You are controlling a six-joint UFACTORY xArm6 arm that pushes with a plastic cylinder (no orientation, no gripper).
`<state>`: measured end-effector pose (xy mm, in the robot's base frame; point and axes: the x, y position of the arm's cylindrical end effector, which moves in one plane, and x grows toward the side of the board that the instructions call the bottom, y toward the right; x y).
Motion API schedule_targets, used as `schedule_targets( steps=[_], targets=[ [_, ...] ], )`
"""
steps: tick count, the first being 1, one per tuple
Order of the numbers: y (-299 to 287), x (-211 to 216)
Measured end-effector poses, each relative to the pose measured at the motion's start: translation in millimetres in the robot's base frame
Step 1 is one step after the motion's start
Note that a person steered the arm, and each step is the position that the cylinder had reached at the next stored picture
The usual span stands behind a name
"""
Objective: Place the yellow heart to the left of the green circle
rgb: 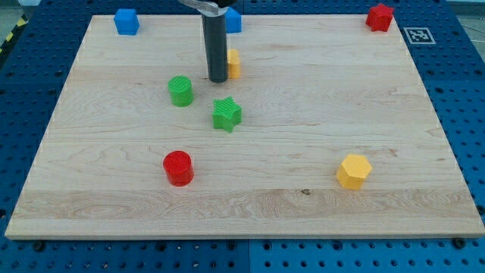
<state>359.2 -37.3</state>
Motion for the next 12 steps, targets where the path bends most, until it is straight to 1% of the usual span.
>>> schedule_targets(
  steps=[1, 2, 4, 6, 7, 8, 9, 10, 11, 12],
  targets=[
    [68.2, 0.0],
    [107.5, 1.7],
    [38.6, -37.6],
    [9.3, -13.4],
    [-4.8, -13.9],
    [10.1, -20.2],
    [0.4, -31.2],
    [-42.4, -31.4],
    [-93.0, -41.2],
    [-107.5, -76.2]
  ],
)
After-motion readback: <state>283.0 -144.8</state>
